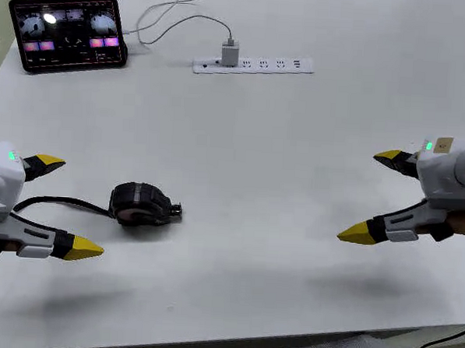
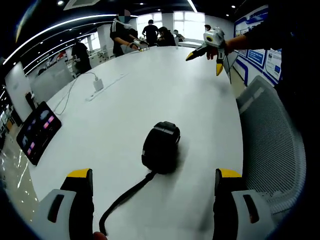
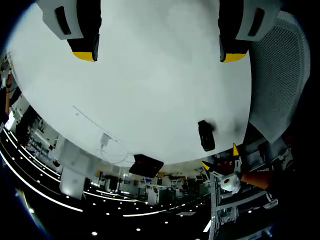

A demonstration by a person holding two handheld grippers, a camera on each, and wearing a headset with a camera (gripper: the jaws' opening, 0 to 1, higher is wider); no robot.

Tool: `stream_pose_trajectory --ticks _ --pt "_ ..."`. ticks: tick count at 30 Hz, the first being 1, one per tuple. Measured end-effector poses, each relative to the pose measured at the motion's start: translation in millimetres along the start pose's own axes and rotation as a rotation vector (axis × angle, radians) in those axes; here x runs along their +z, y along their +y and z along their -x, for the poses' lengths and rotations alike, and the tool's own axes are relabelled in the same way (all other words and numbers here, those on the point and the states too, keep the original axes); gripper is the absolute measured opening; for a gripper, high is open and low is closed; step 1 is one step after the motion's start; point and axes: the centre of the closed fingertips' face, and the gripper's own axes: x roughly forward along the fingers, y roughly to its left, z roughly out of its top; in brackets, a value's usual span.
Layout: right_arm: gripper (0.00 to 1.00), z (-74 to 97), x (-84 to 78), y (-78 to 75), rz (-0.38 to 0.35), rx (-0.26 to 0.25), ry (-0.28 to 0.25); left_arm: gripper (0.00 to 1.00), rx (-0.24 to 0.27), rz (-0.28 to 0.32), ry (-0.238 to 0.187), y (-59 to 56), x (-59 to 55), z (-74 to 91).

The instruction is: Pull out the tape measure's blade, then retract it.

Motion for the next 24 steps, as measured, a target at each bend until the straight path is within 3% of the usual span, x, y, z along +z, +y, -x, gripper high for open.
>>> stream_pose_trajectory --ticks 2,5,8,11,18,24 --pt "0.99 -5.8 5.9 1.1 0.011 0.007 -0.003 0.99 -0.014 -0.061 0.033 1.1 0.3 -5.9" --pt "0.99 -13.1 15.6 6.1 0.027 0.032 -0.018 0.99 -0.029 -0.042 0.037 0.1 7.7 -13.6" --pt "0.99 -21.8 22.7 9.7 0.039 0.045 -0.008 0.99 -0.051 -0.094 0.066 -1.7 12.3 -20.1" --pt "0.99 -30.1 30.7 14.1 0.064 0.063 -0.015 0.99 -0.07 -0.132 0.058 -1.2 20.3 -24.2" --pt "0.99 -52.6 46.9 26.0 0.116 0.12 -0.018 0.99 -0.098 -0.203 0.096 2.3 26.4 -33.6" --pt "0.99 -71.0 60.9 38.7 0.15 0.187 -0.042 0.98 -0.132 -0.214 0.123 -2.3 29.5 -46.2"
